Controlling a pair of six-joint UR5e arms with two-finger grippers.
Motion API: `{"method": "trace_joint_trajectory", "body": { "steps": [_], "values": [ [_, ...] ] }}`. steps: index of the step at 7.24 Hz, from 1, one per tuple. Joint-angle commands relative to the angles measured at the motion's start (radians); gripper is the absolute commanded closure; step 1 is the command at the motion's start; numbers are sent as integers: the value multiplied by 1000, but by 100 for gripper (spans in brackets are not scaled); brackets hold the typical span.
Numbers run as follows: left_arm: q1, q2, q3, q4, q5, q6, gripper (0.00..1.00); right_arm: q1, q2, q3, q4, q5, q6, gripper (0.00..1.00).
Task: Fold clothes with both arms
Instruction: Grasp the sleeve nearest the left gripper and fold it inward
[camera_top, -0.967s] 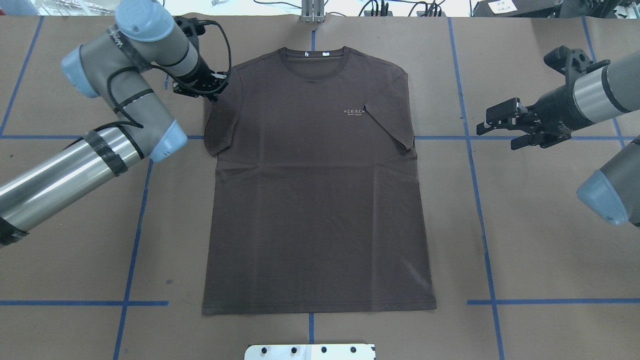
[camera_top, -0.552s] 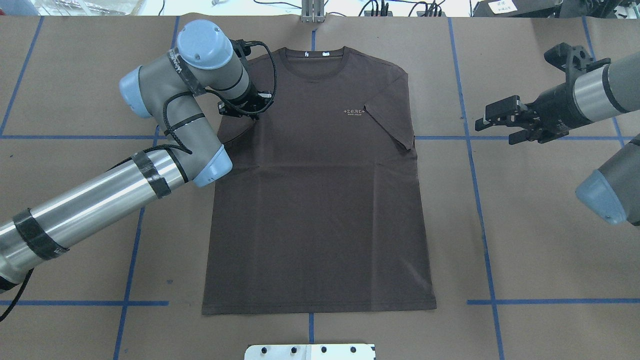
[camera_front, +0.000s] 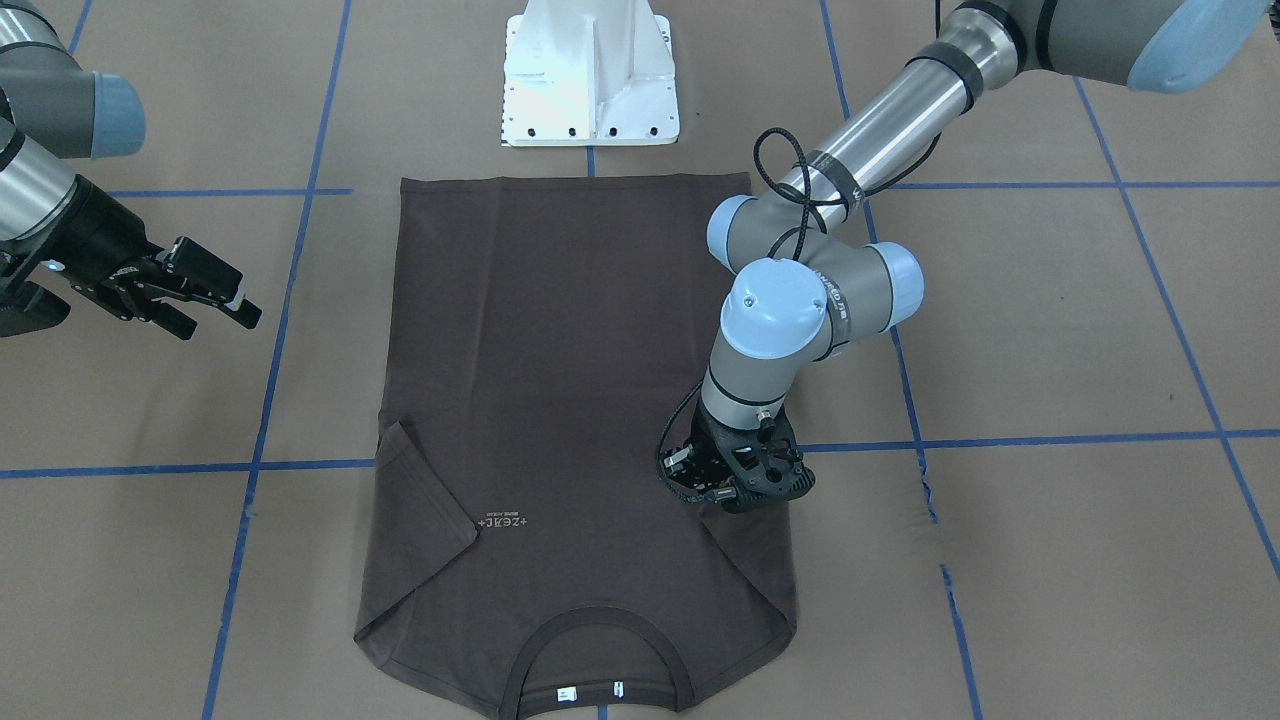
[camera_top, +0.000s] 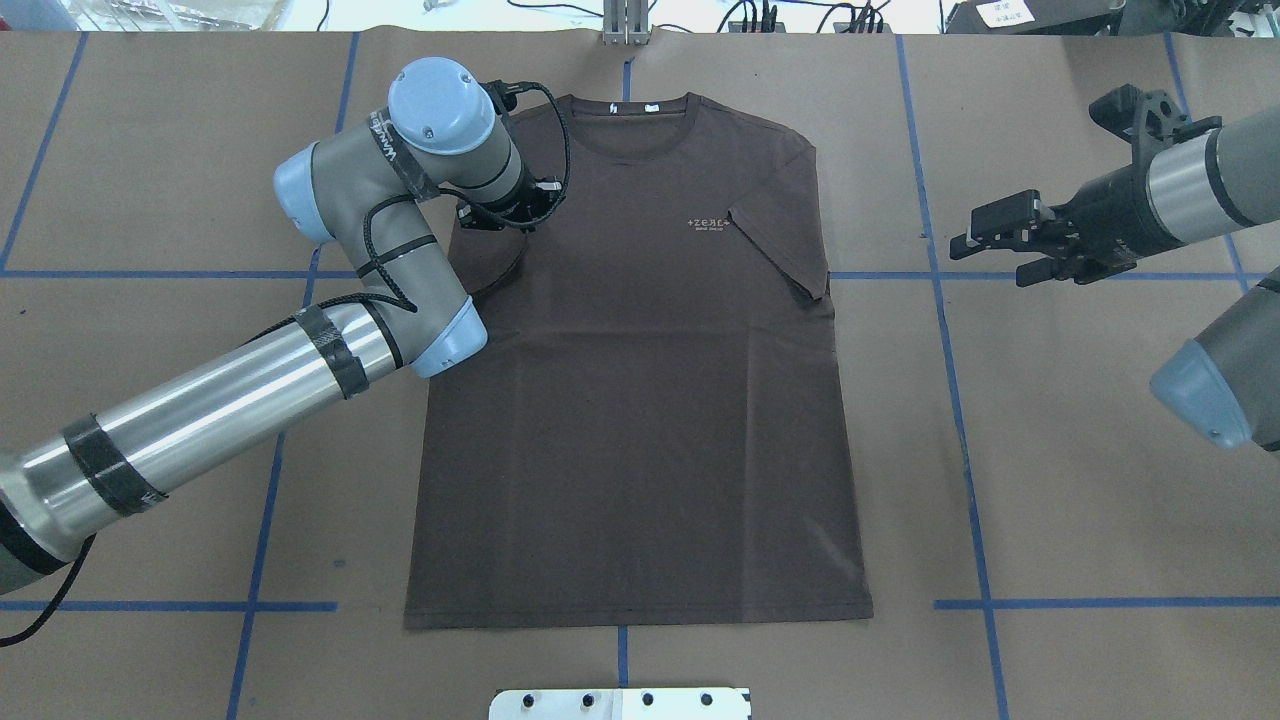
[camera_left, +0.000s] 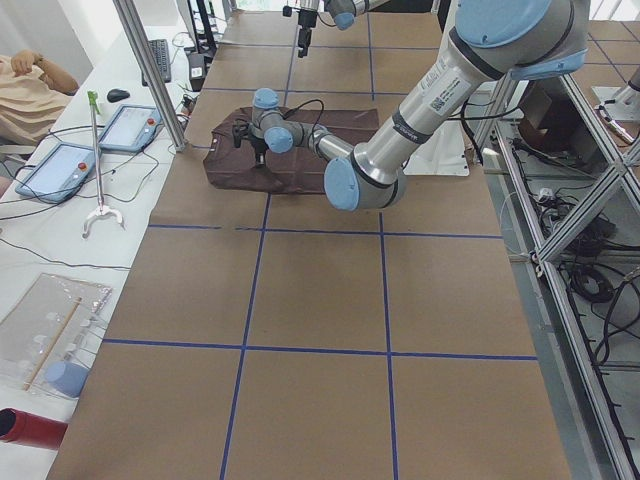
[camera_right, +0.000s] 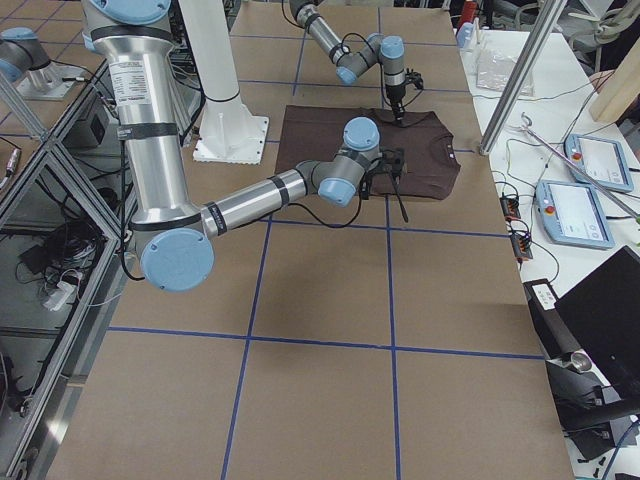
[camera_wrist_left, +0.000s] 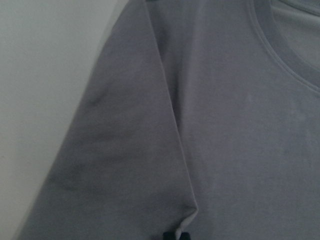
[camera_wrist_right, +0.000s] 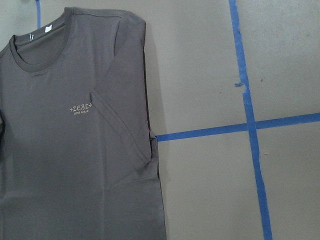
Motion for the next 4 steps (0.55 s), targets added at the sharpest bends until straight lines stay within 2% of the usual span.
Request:
{"method": "trace_joint_trajectory", "body": {
  "steps": [1,3,4],
  "values": [
    [-24,-5,17,-19,15,-15,100,0,0,1,0,0,2,1],
    [-29,-5,40,-45,45,-15,100,0,0,-1,2,-2,2,1],
    [-26,-11,38,-45,43,-9,44,0,0,2,2,-2,4,0]
  ]
}}
